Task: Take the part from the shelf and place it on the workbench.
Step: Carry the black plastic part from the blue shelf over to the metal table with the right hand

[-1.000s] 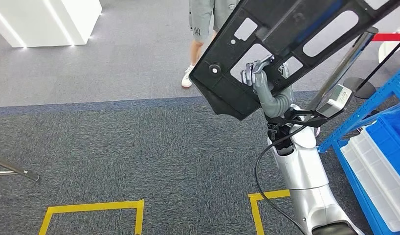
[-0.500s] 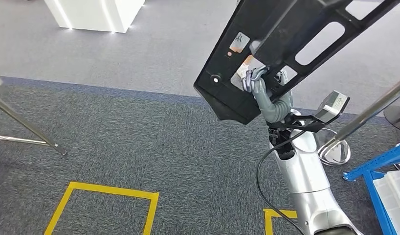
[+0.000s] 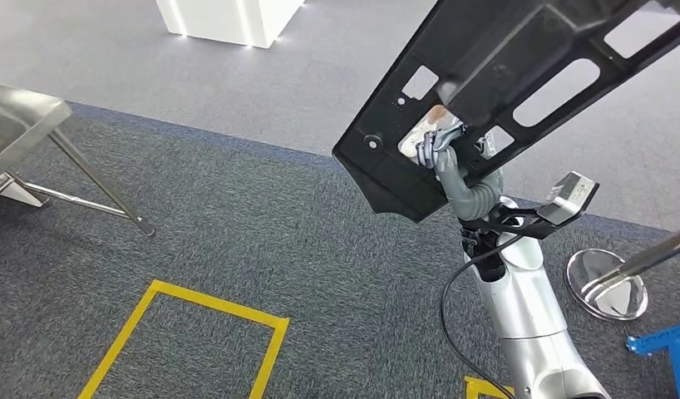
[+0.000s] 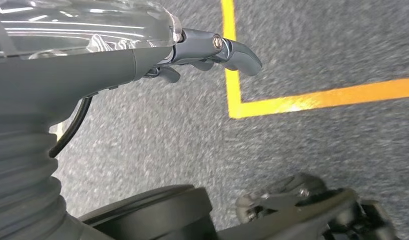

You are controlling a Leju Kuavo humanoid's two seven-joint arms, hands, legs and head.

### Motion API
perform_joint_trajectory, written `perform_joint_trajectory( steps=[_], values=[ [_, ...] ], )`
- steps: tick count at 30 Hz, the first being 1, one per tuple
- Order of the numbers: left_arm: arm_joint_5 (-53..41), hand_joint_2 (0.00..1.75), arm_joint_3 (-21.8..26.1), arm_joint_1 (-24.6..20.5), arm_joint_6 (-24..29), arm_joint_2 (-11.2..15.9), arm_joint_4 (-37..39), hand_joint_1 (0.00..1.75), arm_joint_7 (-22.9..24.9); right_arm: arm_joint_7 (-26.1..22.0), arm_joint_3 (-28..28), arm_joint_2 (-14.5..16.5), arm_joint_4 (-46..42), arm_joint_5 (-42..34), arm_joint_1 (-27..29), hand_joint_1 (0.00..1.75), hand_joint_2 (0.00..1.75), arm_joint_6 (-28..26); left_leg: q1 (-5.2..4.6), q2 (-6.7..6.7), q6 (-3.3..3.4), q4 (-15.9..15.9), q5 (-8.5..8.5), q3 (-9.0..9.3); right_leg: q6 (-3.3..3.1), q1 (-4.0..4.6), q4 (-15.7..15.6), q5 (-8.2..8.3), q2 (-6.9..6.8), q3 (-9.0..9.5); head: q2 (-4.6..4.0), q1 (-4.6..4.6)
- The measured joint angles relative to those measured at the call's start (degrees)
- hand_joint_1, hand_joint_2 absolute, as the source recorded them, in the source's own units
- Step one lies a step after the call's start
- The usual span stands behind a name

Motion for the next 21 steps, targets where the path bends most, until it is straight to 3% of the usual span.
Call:
perform_joint_trajectory(
  steps=[2, 3, 4, 6, 8, 10, 12, 13, 14, 15, 17, 19, 21],
  values=[
    [0.07, 1.75, 0.02, 0.23, 0.07, 0.11, 0.00, 0.00, 0.05, -0.03, 0.05, 0.19, 0.04, 0.03, -0.33, 1.75, 1.75, 0.00, -0.54, 2.07, 0.69, -7.12, 2.14, 3.70, 0.38, 0.26, 0.00, -0.32, -1.13, 0.37, 0.00, 0.00],
    [0.09, 1.75, 0.03, 0.36, 0.10, 0.16, 0.00, 0.00, 0.07, -0.06, 0.08, 0.24, 0.05, 0.04, -0.47, 1.75, 1.75, 0.00, -0.83, 2.74, 1.05, -9.08, 2.42, 4.58, 0.63, 0.41, -0.02, -0.43, -1.71, 0.46, 0.00, 0.01],
    [0.11, 1.75, 0.04, 0.49, 0.12, 0.21, 0.00, 0.00, 0.06, -0.09, 0.11, 0.30, 0.09, 0.04, -0.57, 1.75, 1.75, 0.00, -1.08, 2.77, 1.36, -9.59, 2.18, 4.67, 0.89, 0.54, -0.07, -0.49, -2.29, 0.49, 0.00, 0.01],
    [0.16, 1.75, 0.07, 0.68, 0.21, 0.25, 0.00, 0.00, -0.02, -0.14, 0.25, 0.53, 0.16, 0.07, -0.70, 1.75, 1.75, 0.00, -1.01, 1.53, 1.98, -10.12, 2.48, 4.65, 1.47, 0.52, -0.13, -0.73, -2.98, 0.69, 0.00, 0.01],
    [0.12, 1.75, 0.08, 0.68, 0.34, 0.25, 0.00, 0.00, -0.14, -0.16, 0.38, 0.76, 0.19, 0.15, -0.86, 1.75, 1.75, 0.02, -0.72, 0.35, 2.58, -10.73, 2.82, 5.00, 1.92, 0.23, 1.90, -2.27, -0.81, -0.04, 0.00, 0.01],
    [-0.03, 1.75, 0.08, 0.57, 0.38, 0.25, 0.00, 0.00, -0.21, -0.16, 0.44, 0.81, 0.23, 0.27, -0.96, 1.75, 1.75, 0.07, -0.59, -0.77, 2.94, -10.94, 2.95, 5.19, 2.07, 0.02, 8.41, -5.53, 2.21, -3.25, 0.00, 0.01],
    [-0.15, 1.75, 0.09, 0.54, 0.32, 0.25, 0.00, 0.00, -0.27, -0.16, 0.49, 0.81, 0.45, 0.42, -0.96, 1.75, 1.75, 0.09, -0.61, -2.06, 3.08, -10.83, 2.92, 5.18, 2.19, 0.04, 15.22, -7.59, 3.07, -7.08, 0.00, 0.01],
    [-0.16, 1.75, 0.10, 0.56, 0.26, 0.25, 0.00, 0.00, -0.31, -0.13, 0.52, 0.81, 0.61, 0.51, -0.99, 1.75, 1.75, 0.11, -0.60, -2.84, 3.07, -10.71, 2.87, 5.20, 2.24, 0.03, 16.00, -6.98, 3.18, -7.84, 0.00, 0.01],
    [-0.14, 1.75, 0.10, 0.56, 0.20, 0.25, 0.00, 0.00, -0.34, -0.11, 0.59, 0.81, 0.76, 0.60, -1.07, 1.75, 1.75, 0.14, -0.57, -3.61, 2.99, -10.53, 2.80, 5.22, 2.24, -0.03, 14.45, -5.31, 3.31, -7.45, 0.00, 0.01],
    [-0.05, 1.75, 0.11, 0.55, 0.16, 0.25, 0.00, 0.00, -0.40, -0.09, 0.67, 0.81, 0.87, 0.67, -1.23, 1.75, 1.75, 0.19, -0.51, -4.38, 2.84, -10.31, 2.67, 5.25, 2.23, -0.16, 10.94, -2.93, 3.76, -6.05, 0.00, 0.01],
    [0.21, 1.75, 0.15, 0.51, 0.22, 0.23, 0.00, 0.00, -0.56, -0.08, 0.87, 0.85, 0.98, 0.78, -1.69, 1.75, 1.75, 0.38, -0.45, -5.69, 2.38, -9.72, 2.37, 5.05, 2.17, -0.50, 3.83, 0.37, 5.66, -3.09, 0.00, 0.00],
    [0.42, 1.75, 0.22, 0.51, 0.40, 0.22, 0.00, 0.00, -0.78, -0.09, 1.07, 1.01, 0.98, 0.96, -2.07, 1.75, 1.75, 0.55, -0.33, -6.76, 1.74, -9.46, 2.32, 4.59, 1.93, -0.46, 1.13, 0.72, 6.83, -1.96, 0.00, 0.00],
    [0.48, 1.75, 0.29, 0.55, 0.53, 0.27, -0.01, 0.00, -0.94, -0.08, 1.28, 1.28, 0.97, 1.15, -2.35, 1.75, 1.75, 0.57, -0.13, -7.65, 0.99, -9.58, 2.41, 4.30, 1.30, -0.32, 0.80, 0.62, 6.07, -1.73, 0.00, 0.01]
  ],
)
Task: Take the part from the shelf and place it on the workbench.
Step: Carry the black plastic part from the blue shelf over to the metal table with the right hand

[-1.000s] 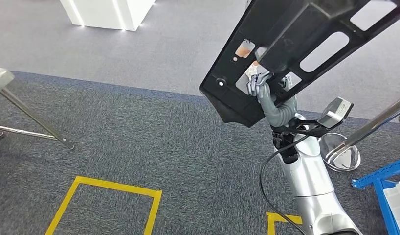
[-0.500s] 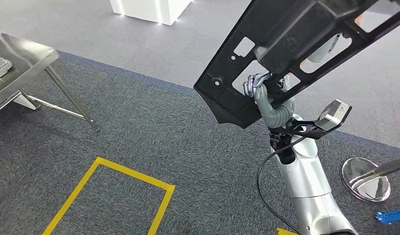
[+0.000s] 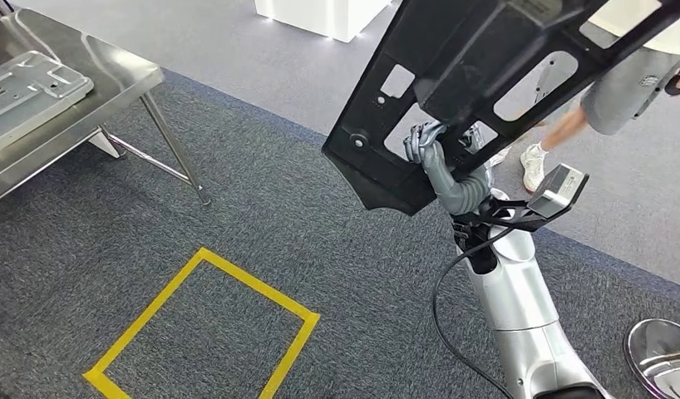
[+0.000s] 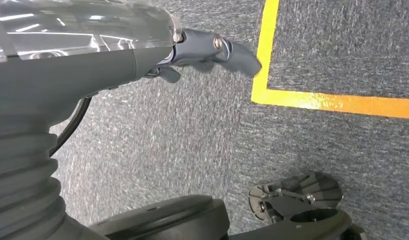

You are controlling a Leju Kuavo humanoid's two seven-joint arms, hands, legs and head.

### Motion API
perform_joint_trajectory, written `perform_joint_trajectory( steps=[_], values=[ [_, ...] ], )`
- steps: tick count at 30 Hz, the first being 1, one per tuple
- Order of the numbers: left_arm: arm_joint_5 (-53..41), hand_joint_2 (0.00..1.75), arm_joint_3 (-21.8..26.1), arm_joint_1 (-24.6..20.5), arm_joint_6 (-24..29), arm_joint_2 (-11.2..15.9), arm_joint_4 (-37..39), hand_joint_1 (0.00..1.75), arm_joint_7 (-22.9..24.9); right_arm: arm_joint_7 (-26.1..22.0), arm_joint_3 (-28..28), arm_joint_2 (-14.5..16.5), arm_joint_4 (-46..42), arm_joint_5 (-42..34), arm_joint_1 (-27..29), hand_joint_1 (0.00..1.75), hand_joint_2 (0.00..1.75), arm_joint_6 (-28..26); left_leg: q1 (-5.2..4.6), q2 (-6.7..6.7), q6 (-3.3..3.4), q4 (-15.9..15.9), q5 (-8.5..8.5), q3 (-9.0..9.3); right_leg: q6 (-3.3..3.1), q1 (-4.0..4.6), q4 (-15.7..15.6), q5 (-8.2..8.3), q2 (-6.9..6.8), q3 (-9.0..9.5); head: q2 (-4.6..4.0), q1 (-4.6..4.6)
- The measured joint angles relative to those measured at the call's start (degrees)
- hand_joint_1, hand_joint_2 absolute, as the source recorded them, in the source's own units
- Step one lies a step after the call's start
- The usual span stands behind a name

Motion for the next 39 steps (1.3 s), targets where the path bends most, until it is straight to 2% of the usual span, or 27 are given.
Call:
perform_joint_trajectory(
  steps=[2, 3, 5, 6, 7, 8, 9, 11, 13, 15, 16, 17, 19, 21, 22, 23, 24, 25, 27, 29, 30, 31, 33, 35, 37, 38, 39],
  values=[
    [-0.01, 1.75, 0.08, 0.04, 0.04, 0.09, 0.00, 0.00, -0.05, -0.02, 0.26, 0.38, -0.02, 0.03, -0.31, 1.75, 1.75, -0.01, -0.13, 1.52, -0.54, 1.52, -1.00, -0.68, -0.81, -0.12, -0.44, 0.11, -1.16, 0.36, 0.00, -0.02],
    [0.00, 1.75, 0.17, 0.04, 0.06, 0.13, 0.00, 0.00, -0.07, -0.04, 0.38, 0.60, -0.03, 0.03, -0.44, 1.75, 1.75, -0.02, -0.19, 3.03, -0.73, 3.82, -2.24, -1.70, -1.16, -0.15, -0.65, 0.13, -1.77, 0.57, 0.00, -0.04],
    [0.03, 1.75, 0.43, -0.13, 0.09, 0.14, 0.01, 0.00, -0.10, -0.08, 0.55, 0.87, -0.04, 0.02, -0.57, 1.75, 1.75, -0.05, -0.07, 5.68, -1.00, 11.11, -5.53, -5.18, -1.64, 0.26, -0.70, -0.05, -3.08, 0.81, 0.00, -0.06],
    [0.05, 1.75, 0.56, -0.27, 0.09, 0.14, 0.01, 0.00, -0.13, -0.08, 0.57, 0.90, -0.03, 0.02, -0.56, 1.75, 1.75, -0.07, 0.02, 6.25, -1.08, 14.39, -6.65, -6.85, -1.75, 0.45, -0.70, -0.15, -3.84, 0.87, 0.00, -0.05],
    [0.05, 1.75, 0.67, -0.37, 0.09, 0.14, 0.01, 0.00, -0.13, -0.08, 0.58, 0.93, -0.01, 0.02, -0.53, 1.75, 1.75, -0.08, 0.07, 6.55, -1.06, 16.00, -6.84, -7.68, -1.81, 0.61, -0.69, -0.26, -4.62, 0.95, 0.00, -0.04],
    [0.04, 1.75, 0.75, -0.40, 0.08, 0.14, 0.01, 0.00, -0.13, -0.08, 0.61, 0.97, 0.00, 0.02, -0.53, 1.75, 1.75, -0.09, 0.06, 6.76, -0.95, 15.24, -5.92, -7.29, -1.83, 0.73, -0.69, -0.38, -5.35, 1.07, 0.00, -0.04],
    [0.02, 1.75, 0.80, -0.33, 0.08, 0.15, 0.01, 0.00, -0.11, -0.08, 0.63, 1.00, -0.01, 0.02, -0.54, 1.75, 1.75, -0.09, 0.02, 7.11, -0.71, 12.15, -4.11, -5.65, -1.80, 0.84, -0.69, -0.53, -6.02, 1.28, 0.00, -0.04],
    [-0.02, 1.75, 0.86, -0.07, 0.08, 0.23, 0.01, 0.00, -0.02, -0.09, 0.66, 1.04, -0.02, 0.02, -0.59, 1.75, 1.75, -0.10, -0.51, 9.06, 0.05, 3.88, -1.04, -1.31, -1.59, 1.08, -0.69, -0.87, -7.16, 1.73, 0.00, -0.05],
    [-0.03, 1.75, 0.88, 0.16, 0.08, 0.31, 0.01, 0.00, 0.06, -0.09, 0.68, 1.05, -0.03, 0.02, -0.61, 1.75, 1.75, -0.14, -1.18, 10.39, 0.69, -0.08, -0.38, 0.60, -1.15, 1.26, -0.74, -1.06, -8.20, 1.91, 0.00, -0.05],
    [-0.03, 1.75, 0.90, 0.30, 0.08, 0.35, 0.01, 0.00, 0.05, -0.09, 0.75, 1.14, -0.04, 0.02, -0.64, 1.75, 1.75, -0.15, -1.34, 9.47, 1.14, -0.55, -0.27, 0.61, -0.63, 1.33, -0.90, -1.14, -9.32, 2.06, 0.00, -0.04],
    [-0.03, 1.75, 0.91, 0.36, 0.08, 0.37, 0.01, 0.00, 0.04, -0.06, 0.81, 1.18, -0.06, 0.04, -0.68, 1.75, 1.75, -0.13, -1.20, 8.80, 1.35, -0.97, -0.04, 0.77, -0.33, 1.24, -0.69, -1.38, -8.93, 2.10, 0.00, -0.04],
    [-0.03, 1.75, 0.92, 0.37, 0.08, 0.38, 0.01, 0.00, 0.04, -0.05, 0.85, 1.22, -0.09, 0.04, -0.76, 1.75, 1.75, -0.11, -1.00, 8.26, 1.62, -1.39, 0.22, 0.97, -0.07, 1.13, 0.14, -1.99, -7.80, 1.81, 0.00, -0.04],
    [-0.03, 1.75, 0.92, 0.29, 0.08, 0.37, 0.01, 0.00, 0.05, -0.06, 0.90, 1.23, -0.12, 0.04, -0.79, 1.75, 1.75, -0.11, -0.64, 7.20, 1.96, -1.91, 0.60, 1.29, 0.35, 0.86, 5.44, -4.86, -4.38, -0.70, 0.00, -0.03],
    [-0.02, 1.75, 0.92, 0.22, 0.07, 0.36, 0.01, 0.00, 0.04, -0.08, 0.91, 1.23, -0.08, 0.05, -0.54, 1.75, 1.75, -0.18, -0.57, 6.02, 2.09, -1.86, 0.63, 1.25, 0.62, 0.74, 13.35, -8.02, -2.92, -4.90, 0.00, -0.03],
    [-0.01, 1.75, 0.92, 0.22, 0.06, 0.35, 0.01, 0.00, 0.03, -0.07, 0.91, 1.23, -0.04, 0.06, -0.39, 1.75, 1.75, -0.21, -0.56, 5.32, 2.09, -1.78, 0.61, 1.25, 0.76, 0.64, 15.67, -8.32, -2.82, -6.32, 0.00, -0.03],
    [-0.01, 1.75, 0.93, 0.21, 0.05, 0.35, 0.01, 0.00, 0.01, -0.04, 0.93, 1.23, -0.02, 0.06, -0.29, 1.75, 1.75, -0.23, -0.52, 4.57, 2.04, -1.64, 0.57, 1.24, 0.87, 0.51, 15.82, -7.43, -2.77, -6.69, 0.00, -0.03],
    [-0.01, 1.75, 0.93, 0.16, 0.05, 0.35, 0.01, 0.00, -0.05, -0.02, 0.96, 1.23, -0.01, 0.07, -0.25, 1.75, 1.75, -0.23, -0.45, 3.78, 1.92, -1.40, 0.48, 1.24, 0.99, 0.33, 13.46, -5.43, -2.62, -5.81, 0.00, -0.03],
    [-0.02, 1.75, 0.93, 0.10, 0.06, 0.35, 0.01, 0.00, -0.14, 0.01, 0.97, 1.23, -0.02, 0.08, -0.27, 1.75, 1.75, -0.24, -0.35, 3.00, 1.71, -1.07, 0.31, 1.23, 1.10, 0.08, 9.39, -2.97, -2.11, -4.03, 0.00, -0.03],
    [-0.03, 1.75, 0.93, -0.02, 0.08, 0.36, 0.01, 0.00, -0.33, 0.02, 0.95, 1.22, -0.04, 0.09, -0.31, 1.75, 1.75, -0.32, -0.30, 1.66, 1.11, -0.32, -0.10, 0.91, 1.15, -0.30, 2.20, -0.23, -0.08, -0.73, 0.00, -0.03],
    [-0.05, 1.75, 0.93, -0.06, 0.09, 0.37, 0.01, 0.00, -0.39, 0.09, 0.94, 1.24, -0.09, 0.13, -0.28, 1.75, 1.75, -0.43, -0.23, 0.68, 0.46, -0.05, -0.18, 0.42, 0.72, -0.20, 0.10, -0.19, 0.77, 0.16, 0.00, -0.03],
    [-0.05, 1.75, 0.93, -0.05, 0.10, 0.38, 0.01, 0.00, -0.39, 0.14, 0.96, 1.28, -0.13, 0.16, -0.29, 1.75, 1.75, -0.45, -0.14, 0.18, 0.11, -0.10, -0.10, 0.21, 0.30, -0.11, -0.04, -0.07, 0.21, 0.16, 0.00, -0.03],
    [-0.05, 1.75, 0.93, -0.02, 0.11, 0.39, 0.01, 0.00, -0.37, 0.20, 0.96, 1.32, -0.15, 0.20, -0.35, 1.75, 1.75, -0.45, -0.02, 0.15, -0.18, -0.09, -0.11, 0.10, -0.11, -0.09, -0.20, 0.01, -0.41, 0.27, 0.00, -0.03],
    [-0.06, 1.75, 0.94, 0.04, 0.18, 0.41, 0.01, 0.00, -0.25, 0.30, 0.97, 1.45, -0.15, 0.26, -0.53, 1.75, 1.75, -0.43, -0.05, 2.19, -0.69, 1.85, -1.38, -0.84, -0.99, -0.15, -0.66, 0.11, -1.66, 0.60, 0.00, -0.03],
    [-0.03, 1.75, 0.95, 0.04, 0.28, 0.42, 0.01, 0.00, -0.13, 0.37, 0.96, 1.55, -0.13, 0.29, -0.61, 1.75, 1.75, -0.42, 0.00, 5.32, -1.09, 8.26, -4.67, -3.80, -1.55, 0.08, -0.85, 0.00, -2.99, 0.81, 0.00, -0.04],
    [-0.05, 1.75, 0.97, -0.07, 0.39, 0.39, 0.01, 0.00, 0.07, 0.78, 0.96, 1.56, 0.01, 0.50, -0.74, 1.75, 1.75, -0.41, 0.19, 6.51, -1.37, 15.12, -7.19, -7.13, -1.74, 0.39, -0.83, -0.18, -4.51, 0.89, 0.00, -0.04],
    [-0.17, 1.75, 0.97, -0.08, 0.44, 0.37, 0.01, 0.00, 0.20, 1.19, 0.98, 1.57, 0.08, 0.66, -0.89, 1.75, 1.75, -0.43, 0.23, 6.69, -1.41, 16.00, -6.98, -7.53, -1.74, 0.49, -0.82, -0.28, -5.26, 0.95, 0.00, -0.04],
    [-0.39, 1.75, 0.97, 0.00, 0.44, 0.33, 0.01, 0.00, 0.33, 1.70, 0.99, 1.57, 0.14, 0.81, -1.08, 1.75, 1.75, -0.47, 0.26, 6.89, -1.38, 14.69, -5.79, -6.80, -1.69, 0.55, -0.82, -0.42, -5.98, 1.08, 0.00, -0.04]
  ],
)
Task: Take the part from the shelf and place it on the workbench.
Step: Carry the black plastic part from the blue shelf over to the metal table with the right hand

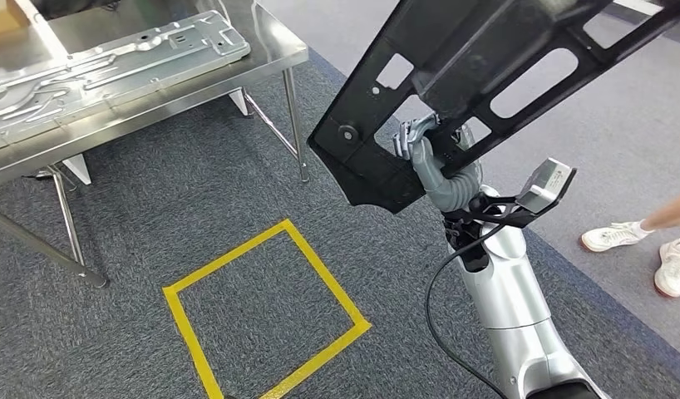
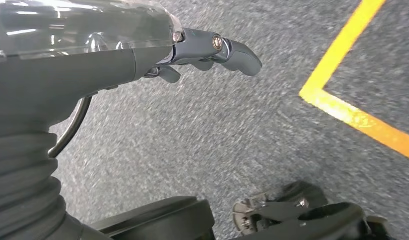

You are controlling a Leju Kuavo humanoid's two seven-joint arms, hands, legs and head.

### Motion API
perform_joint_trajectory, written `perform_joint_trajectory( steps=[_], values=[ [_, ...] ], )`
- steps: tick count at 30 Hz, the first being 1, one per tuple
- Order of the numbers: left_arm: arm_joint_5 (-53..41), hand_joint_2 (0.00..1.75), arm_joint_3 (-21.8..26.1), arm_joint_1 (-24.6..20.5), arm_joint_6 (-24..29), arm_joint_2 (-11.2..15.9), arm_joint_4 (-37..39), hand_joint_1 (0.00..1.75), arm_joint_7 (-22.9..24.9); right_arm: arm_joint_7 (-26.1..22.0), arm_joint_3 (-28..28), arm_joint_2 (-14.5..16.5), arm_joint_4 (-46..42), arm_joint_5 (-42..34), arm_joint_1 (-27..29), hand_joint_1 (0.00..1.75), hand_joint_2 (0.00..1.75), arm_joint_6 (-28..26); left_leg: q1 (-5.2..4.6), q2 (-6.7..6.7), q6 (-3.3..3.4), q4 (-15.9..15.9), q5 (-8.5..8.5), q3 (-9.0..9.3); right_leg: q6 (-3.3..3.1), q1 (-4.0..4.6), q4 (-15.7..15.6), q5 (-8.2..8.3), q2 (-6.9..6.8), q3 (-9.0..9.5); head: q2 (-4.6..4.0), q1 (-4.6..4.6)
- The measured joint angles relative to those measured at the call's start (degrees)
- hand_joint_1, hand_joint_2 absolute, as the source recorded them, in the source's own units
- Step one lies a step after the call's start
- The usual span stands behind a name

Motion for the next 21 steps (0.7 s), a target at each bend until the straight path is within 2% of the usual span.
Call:
perform_joint_trajectory(
  steps=[1, 2, 3, 4, 5, 7, 8, 9, 10, 11, 12, 13, 14, 15, 16, 17, 18, 19, 20, 21],
  values=[
    [-0.32, 1.75, -0.01, 0.15, -0.10, -0.03, 0.00, 0.00, 0.10, 0.47, 0.01, -0.01, 0.00, 0.08, -0.15, 1.75, 1.75, -0.09, -0.01, 0.47, 0.14, -3.47, 1.96, 1.87, 0.11, 0.04, 0.00, -0.17, -0.63, 0.23, 0.00, 0.00],
    [-0.69, 1.75, -0.03, 0.39, -0.26, -0.04, 0.00, 0.00, 0.22, 0.88, -0.01, -0.05, -0.09, 0.10, -0.17, 1.75, 1.75, -0.20, -0.17, 1.57, 0.34, -7.61, 3.53, 4.09, 0.28, 0.09, -0.02, -0.36, -1.21, 0.49, 0.00, 0.00],
    [-1.04, 1.75, -0.07, 0.60, -0.45, -0.06, 0.00, 0.00, 0.36, 1.16, -0.09, -0.21, -0.23, 0.09, -0.06, 1.75, 1.75, -0.31, -0.49, 2.62, 0.65, -11.31, 4.61, 6.01, 0.51, 0.22, 0.01, -0.56, -1.78, 0.69, 0.00, 0.00],
    [-1.36, 1.75, -0.11, 0.76, -0.68, -0.09, 0.00, 0.00, 0.47, 1.32, -0.22, -0.45, -0.43, 0.04, 0.23, 1.75, 1.75, -0.39, -0.79, 3.45, 1.03, -13.68, 5.07, 7.19, 0.78, 0.34, -0.01, -0.69, -2.38, 0.84, 0.00, 0.01],
    [-1.58, 1.75, -0.15, 0.88, -0.86, -0.11, 0.00, 0.00, 0.55, 1.39, -0.36, -0.73, -0.62, -0.02, 0.60, 1.75, 1.75, -0.44, -1.08, 3.77, 1.38, -14.64, 4.91, 7.56, 1.08, 0.45, -0.05, -0.79, -3.01, 0.93, 0.00, 0.01],
    [-1.83, 1.75, -0.19, 0.90, -1.20, -0.17, 0.00, 0.00, 0.49, 1.33, -0.56, -1.18, -0.86, -0.15, 1.23, 1.75, 1.75, -0.46, -1.16, 2.56, 2.11, -15.08, 5.09, 7.58, 1.70, 0.51, -0.13, -1.00, -4.26, 1.12, 0.00, 0.02],
    [-1.85, 1.75, -0.20, 0.90, -1.29, -0.24, 0.00, 0.00, 0.35, 1.28, -0.63, -1.39, -0.95, -0.19, 1.42, 1.75, 1.75, -0.46, -1.08, 1.88, 2.42, -15.40, 5.23, 7.75, 2.00, 0.36, 0.18, -1.38, -3.79, 1.17, 0.00, 0.02],
    [-1.82, 1.75, -0.20, 0.86, -1.33, -0.31, 0.00, 0.00, 0.16, 1.22, -0.73, -1.56, -1.07, -0.20, 1.55, 1.75, 1.75, -0.51, -0.97, 1.33, 2.77, -15.71, 5.39, 7.96, 2.23, 0.21, 1.31, -2.18, -2.58, 0.79, 0.00, 0.01],
    [-1.70, 1.75, -0.20, 0.77, -1.32, -0.39, 0.00, 0.00, -0.05, 1.17, -0.90, -1.76, -1.20, -0.20, 1.76, 1.75, 1.75, -0.72, -0.85, 0.81, 3.08, -15.97, 5.51, 8.18, 2.43, 0.06, 3.69, -3.54, -0.80, -0.29, 0.00, 0.01],
    [-1.56, 1.75, -0.20, 0.69, -1.28, -0.50, 0.00, 0.00, -0.30, 1.14, -1.14, -1.95, -1.31, -0.17, 2.09, 1.75, 1.75, -1.04, -0.81, 0.26, 3.28, -16.04, 5.53, 8.24, 2.55, -0.08, 7.08, -5.17, 1.14, -1.93, 0.00, 0.02],
    [-1.37, 1.75, -0.20, 0.61, -1.22, -0.58, 0.00, 0.00, -0.52, 1.16, -1.39, -2.08, -1.38, -0.14, 2.58, 1.75, 1.75, -1.53, -0.79, -0.39, 3.42, -16.02, 5.52, 8.26, 2.62, -0.09, 11.08, -6.75, 2.28, -4.09, 0.00, 0.02],
    [-1.20, 1.75, -0.20, 0.58, -1.15, -0.66, 0.00, 0.00, -0.75, 1.24, -1.62, -2.22, -1.40, -0.11, 3.17, 1.75, 1.75, -2.02, -0.80, -1.17, 3.48, -15.97, 5.50, 8.26, 2.69, -0.08, 14.38, -7.65, 2.84, -6.03, 0.00, 0.02],
    [-1.10, 1.75, -0.20, 0.58, -1.10, -0.72, 0.00, 0.00, -0.92, 1.34, -1.78, -2.34, -1.40, -0.09, 3.71, 1.75, 1.75, -2.39, -0.80, -2.00, 3.49, -15.88, 5.47, 8.27, 2.72, -0.08, 15.80, -7.41, 3.05, -7.16, 0.00, 0.02],
    [-1.03, 1.75, -0.20, 0.58, -1.05, -0.74, 0.00, 0.00, -0.99, 1.43, -1.87, -2.47, -1.40, -0.09, 4.11, 1.75, 1.75, -2.68, -0.80, -2.84, 3.46, -15.74, 5.41, 8.28, 2.70, -0.11, 15.14, -6.11, 3.19, -7.29, 0.00, 0.02],
    [-1.04, 1.75, -0.20, 0.57, -1.03, -0.75, 0.00, 0.00, -0.96, 1.49, -1.91, -2.61, -1.40, -0.08, 4.31, 1.75, 1.75, -2.81, -0.78, -3.64, 3.37, -15.55, 5.31, 8.31, 2.62, -0.18, 12.06, -3.86, 3.50, -6.20, 0.00, 0.02],
    [-1.10, 1.75, -0.20, 0.57, -1.02, -0.76, 0.00, 0.00, -0.87, 1.52, -1.93, -2.76, -1.40, -0.08, 4.39, 1.75, 1.75, -2.92, -0.75, -4.39, 3.24, -15.34, 5.16, 8.31, 2.50, -0.31, 7.96, -1.69, 4.37, -4.56, 0.00, 0.02],
    [-1.15, 1.75, -0.20, 0.55, -1.02, -0.77, 0.00, 0.00, -0.78, 1.51, -1.98, -2.90, -1.41, -0.08, 4.42, 1.75, 1.75, -2.99, -0.78, -5.07, 3.05, -15.10, 5.00, 8.22, 2.42, -0.40, 4.35, -0.20, 5.37, -3.02, 0.00, 0.02],
    [-1.18, 1.75, -0.20, 0.56, -1.01, -0.78, 0.00, 0.00, -0.72, 1.49, -2.05, -3.04, -1.42, -0.09, 4.47, 1.75, 1.75, -3.03, -0.78, -5.68, 2.80, -14.94, 4.91, 8.07, 2.31, -0.46, 1.78, 0.66, 6.13, -1.91, 0.00, 0.01],
    [-1.20, 1.75, -0.20, 0.59, -1.00, -0.78, 0.00, 0.00, -0.69, 1.47, -2.13, -3.15, -1.42, -0.10, 4.56, 1.75, 1.75, -3.07, -0.75, -6.20, 2.55, -14.89, 4.89, 7.90, 2.17, -0.42, 0.71, 0.71, 6.56, -1.44, 0.00, 0.01],
    [-1.20, 1.75, -0.20, 0.61, -1.00, -0.77, 0.00, 0.00, -0.65, 1.46, -2.19, -3.23, -1.42, -0.11, 4.66, 1.75, 1.75, -3.09, -0.70, -6.70, 2.26, -14.92, 4.92, 7.75, 2.00, -0.28, 0.57, 0.63, 6.30, -1.35, 0.00, 0.01]
  ],
)
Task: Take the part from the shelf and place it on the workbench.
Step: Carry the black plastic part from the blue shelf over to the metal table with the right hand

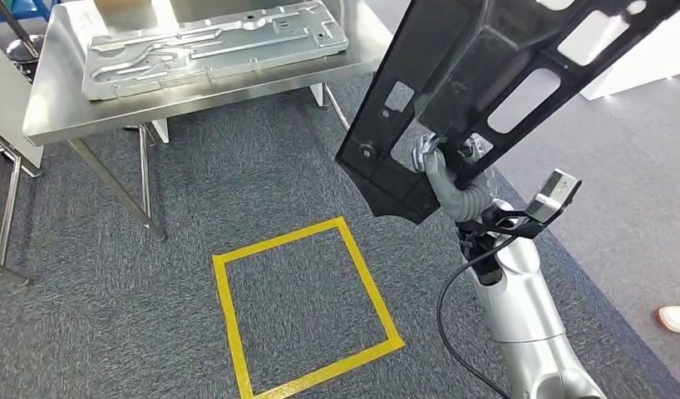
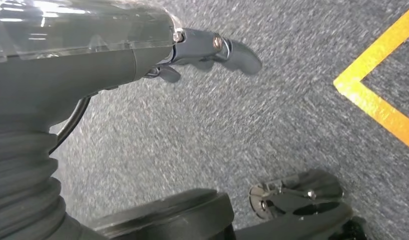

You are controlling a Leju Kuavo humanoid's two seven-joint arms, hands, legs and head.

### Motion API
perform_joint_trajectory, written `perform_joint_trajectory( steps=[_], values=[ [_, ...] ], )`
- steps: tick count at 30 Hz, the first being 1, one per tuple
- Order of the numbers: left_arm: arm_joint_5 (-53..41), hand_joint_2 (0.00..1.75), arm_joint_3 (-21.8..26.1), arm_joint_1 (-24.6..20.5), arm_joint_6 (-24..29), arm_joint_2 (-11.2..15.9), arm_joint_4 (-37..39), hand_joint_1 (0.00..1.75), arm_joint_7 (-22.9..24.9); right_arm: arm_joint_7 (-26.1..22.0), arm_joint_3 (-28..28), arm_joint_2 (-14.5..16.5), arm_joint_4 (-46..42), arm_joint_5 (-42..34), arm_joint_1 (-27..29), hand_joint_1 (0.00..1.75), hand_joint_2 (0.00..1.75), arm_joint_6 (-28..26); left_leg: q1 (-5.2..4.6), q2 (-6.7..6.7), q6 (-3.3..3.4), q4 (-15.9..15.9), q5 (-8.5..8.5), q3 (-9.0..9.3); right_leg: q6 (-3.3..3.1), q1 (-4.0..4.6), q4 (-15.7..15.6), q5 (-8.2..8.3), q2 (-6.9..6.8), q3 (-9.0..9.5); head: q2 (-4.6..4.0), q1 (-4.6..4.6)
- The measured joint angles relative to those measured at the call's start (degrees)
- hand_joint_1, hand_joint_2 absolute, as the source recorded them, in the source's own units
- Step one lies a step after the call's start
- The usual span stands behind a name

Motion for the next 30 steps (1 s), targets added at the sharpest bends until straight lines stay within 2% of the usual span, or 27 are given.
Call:
perform_joint_trajectory(
  steps=[1, 2, 3, 5, 6, 7, 8, 9, 10, 12, 13, 14, 15, 17, 18, 19, 21, 22, 23, 24, 25, 26, 27, 28, 29, 30],
  values=[
    [0.02, 1.75, 0.00, 0.04, -0.02, 0.02, 0.00, 0.00, 0.09, -0.01, -0.03, -0.05, -0.01, -0.02, 0.07, 1.75, 1.75, 0.00, 0.03, -0.46, -0.30, -0.10, 0.02, -0.10, -0.30, -0.06, -0.14, 0.06, -0.57, 0.10, 0.00, 0.00],
    [0.02, 1.75, 0.00, 0.09, -0.10, 0.03, 0.00, 0.00, 0.26, -0.01, -0.04, -0.09, -0.04, -0.03, 0.12, 1.75, 1.75, 0.01, -0.02, -0.02, -0.59, 0.11, -0.19, -0.19, -0.65, -0.09, -0.40, 0.09, -1.15, 0.31, 0.00, 0.01],
    [0.01, 1.75, 0.01, 0.13, -0.25, 0.04, 0.00, 0.00, 0.45, -0.03, -0.03, -0.11, -0.10, -0.05, 0.14, 1.75, 1.75, 0.03, -0.10, 1.13, -0.91, 0.92, -0.80, -0.52, -1.04, -0.18, -0.68, 0.12, -1.76, 0.56, 0.00, 0.01],
    [-0.05, 1.75, 0.02, 0.04, -0.54, 0.06, 0.00, 0.00, 0.77, -0.09, -0.05, -0.19, -0.26, -0.14, 0.18, 1.75, 1.75, 0.07, -0.10, 4.57, -1.50, 6.25, -3.83, -2.84, -1.74, -0.14, -1.09, 0.03, -3.16, 1.03, 0.00, 0.00],
    [-0.07, 1.75, 0.02, -0.10, -0.61, 0.06, 0.00, 0.00, 0.85, -0.12, -0.06, -0.22, -0.30, -0.19, 0.24, 1.75, 1.75, 0.08, 0.03, 5.66, -1.75, 10.11, -5.67, -4.65, -1.94, -0.06, -1.11, -0.10, -3.86, 1.16, 0.00, -0.01],
    [-0.02, 1.75, 0.03, -0.29, -0.61, 0.06, 0.00, 0.00, 0.90, -0.14, -0.07, -0.26, -0.31, -0.22, 0.32, 1.75, 1.75, 0.14, 0.20, 6.18, -1.98, 13.82, -7.10, -6.39, -2.02, 0.00, -1.10, -0.24, -4.66, 1.27, 0.00, -0.01],
    [0.08, 1.75, 0.04, -0.44, -0.58, 0.05, 0.00, 0.00, 0.99, -0.14, -0.08, -0.28, -0.31, -0.25, 0.42, 1.75, 1.75, 0.24, 0.36, 6.41, -2.16, 15.92, -7.54, -7.37, -2.00, 0.02, -1.09, -0.39, -5.42, 1.39, 0.00, -0.01],
    [0.19, 1.75, 0.05, -0.48, -0.51, 0.05, 0.00, 0.00, 1.12, -0.13, -0.07, -0.28, -0.32, -0.26, 0.50, 1.75, 1.75, 0.39, 0.52, 6.60, -2.29, 15.71, -6.79, -7.20, -1.91, 0.02, -1.07, -0.55, -6.16, 1.55, 0.00, -0.01],
    [0.30, 1.75, 0.07, -0.46, -0.42, 0.07, 0.00, 0.00, 1.25, -0.11, -0.05, -0.28, -0.33, -0.27, 0.56, 1.75, 1.75, 0.57, 0.66, 6.93, -2.35, 13.34, -5.12, -5.95, -1.77, 0.01, -1.06, -0.73, -6.87, 1.80, 0.00, -0.01],
    [0.40, 1.75, 0.10, -0.23, -0.24, 0.09, 0.00, 0.00, 1.46, -0.09, -0.03, -0.29, -0.46, -0.27, 0.55, 1.75, 1.75, 0.83, 0.51, 9.10, -2.16, 5.31, -1.46, -1.85, -1.36, 0.15, -1.01, -1.16, -8.07, 2.35, 0.00, -0.01],
    [0.43, 1.75, 0.10, -0.14, -0.18, 0.10, 0.00, 0.00, 1.51, -0.12, -0.03, -0.35, -0.57, -0.27, 0.53, 1.75, 1.75, 0.90, 0.31, 10.20, -1.83, 2.29, -0.56, -0.42, -1.10, 0.32, -0.95, -1.34, -8.58, 2.49, 0.00, 0.00],
    [0.48, 1.75, 0.11, -0.06, -0.14, 0.11, 0.00, 0.00, 1.54, -0.15, -0.04, -0.42, -0.68, -0.28, 0.51, 1.75, 1.75, 0.92, 0.08, 10.94, -1.49, 0.59, -0.30, 0.26, -0.81, 0.50, -0.90, -1.48, -9.16, 2.55, 0.00, 0.01],
    [0.51, 1.75, 0.12, 0.02, -0.11, 0.11, 0.00, 0.00, 1.57, -0.16, -0.02, -0.49, -0.74, -0.28, 0.49, 1.75, 1.75, 0.93, -0.17, 10.93, -1.11, 0.12, -0.55, 0.29, -0.51, 0.65, -0.91, -1.54, -9.82, 2.58, 0.00, 0.01],
    [0.55, 1.75, 0.15, 0.09, -0.07, 0.09, 0.00, 0.00, 1.56, -0.17, 0.05, -0.59, -0.87, -0.28, 0.45, 1.75, 1.75, 0.93, -0.13, 9.50, -0.27, -0.38, -0.33, 0.33, 0.17, 0.58, -0.93, -1.85, -10.80, 2.89, 0.00, 0.02],
    [0.55, 1.75, 0.15, 0.08, -0.06, 0.07, 0.00, 0.00, 1.56, -0.16, 0.10, -0.62, -0.97, -0.28, 0.40, 1.75, 1.75, 0.94, -0.03, 8.76, 0.12, -0.69, -0.17, 0.56, 0.48, 0.41, -0.28, -2.43, -9.91, 2.83, 0.00, 0.02],
    [0.54, 1.75, 0.15, 0.02, -0.06, 0.04, 0.00, 0.00, 1.56, -0.18, 0.13, -0.67, -1.07, -0.27, 0.37, 1.75, 1.75, 0.95, 0.11, 8.08, 0.45, -1.01, 0.00, 0.82, 0.72, 0.24, 1.44, -3.53, -8.31, 2.20, 0.00, 0.02],
    [0.54, 1.75, 0.15, -0.06, -0.06, -0.03, 0.00, 0.00, 1.56, -0.21, 0.15, -0.87, -1.18, -0.27, 0.40, 1.75, 1.75, 0.91, 0.23, 6.69, 0.85, -1.24, 0.14, 1.06, 0.97, 0.02, 8.40, -6.83, -4.49, -1.25, 0.00, 0.03],
    [0.55, 1.75, 0.16, -0.07, -0.07, -0.05, 0.00, 0.00, 1.56, -0.22, 0.14, -0.99, -1.18, -0.27, 0.49, 1.75, 1.75, 0.89, 0.19, 5.93, 0.94, -1.21, 0.13, 1.06, 1.03, 0.01, 12.34, -8.17, -3.63, -3.48, 0.00, 0.03],
    [0.55, 1.75, 0.16, -0.05, -0.07, -0.08, 0.00, 0.00, 1.56, -0.22, 0.15, -1.08, -1.16, -0.27, 0.60, 1.75, 1.75, 0.86, 0.14, 5.10, 1.00, -1.15, 0.10, 1.08, 1.04, 0.04, 15.06, -8.61, -3.28, -5.24, 0.00, 0.03],
    [0.55, 1.75, 0.17, -0.05, -0.08, -0.10, 0.00, 0.00, 1.56, -0.20, 0.16, -1.13, -1.15, -0.27, 0.68, 1.75, 1.75, 0.86, 0.10, 4.25, 1.01, -1.05, 0.05, 1.14, 0.99, 0.06, 15.59, -7.83, -3.15, -6.01, 0.00, 0.03],
    [0.55, 1.75, 0.17, -0.06, -0.09, -0.13, 0.00, 0.00, 1.56, -0.19, 0.17, -1.16, -1.15, -0.27, 0.72, 1.75, 1.75, 0.86, 0.08, 3.37, 0.98, -0.91, -0.04, 1.23, 0.86, 0.06, 13.69, -5.87, -2.95, -5.58, 0.00, 0.03],
    [0.55, 1.75, 0.17, -0.09, -0.10, -0.16, 0.00, 0.00, 1.55, -0.17, 0.17, -1.17, -1.16, -0.27, 0.72, 1.75, 1.75, 0.86, 0.08, 2.52, 0.91, -0.76, -0.18, 1.36, 0.68, 0.04, 9.86, -3.26, -2.42, -4.15, 0.00, 0.03],
    [0.55, 1.75, 0.17, -0.09, -0.10, -0.23, 0.00, 0.00, 1.55, -0.16, 0.17, -1.19, -1.17, -0.27, 0.68, 1.75, 1.75, 0.86, 0.11, 1.77, 0.78, -0.62, -0.33, 1.39, 0.48, -0.08, 5.82, -1.27, -1.09, -2.44, 0.00, 0.03],
    [0.55, 1.75, 0.17, -0.15, -0.12, -0.30, 0.00, 0.00, 1.54, -0.17, 0.17, -1.20, -1.20, -0.27, 0.67, 1.75, 1.75, 0.86, 0.14, 1.07, 0.58, -0.43, -0.45, 1.30, 0.34, -0.18, 2.36, 0.08, 0.24, -1.05, 0.00, 0.03],
    [0.55, 1.75, 0.17, -0.18, -0.13, -0.36, 0.00, 0.00, 1.54, -0.17, 0.17, -1.23, -1.22, -0.26, 0.67, 1.75, 1.75, 0.86, 0.25, 0.46, 0.30, -0.34, -0.49, 1.10, 0.23, -0.20, 0.38, 0.54, 1.25, -0.26, 0.00, 0.02],
    [0.57, 1.75, 0.17, -0.19, -0.13, -0.41, 0.00, 0.00, 1.53, -0.15, 0.18, -1.26, -1.23, -0.26, 0.66, 1.75, 1.75, 0.86, 0.41, -0.13, -0.04, -0.34, -0.46, 0.84, 0.10, -0.16, -0.28, 0.32, 1.78, -0.02, 0.00, 0.02]
  ],
)
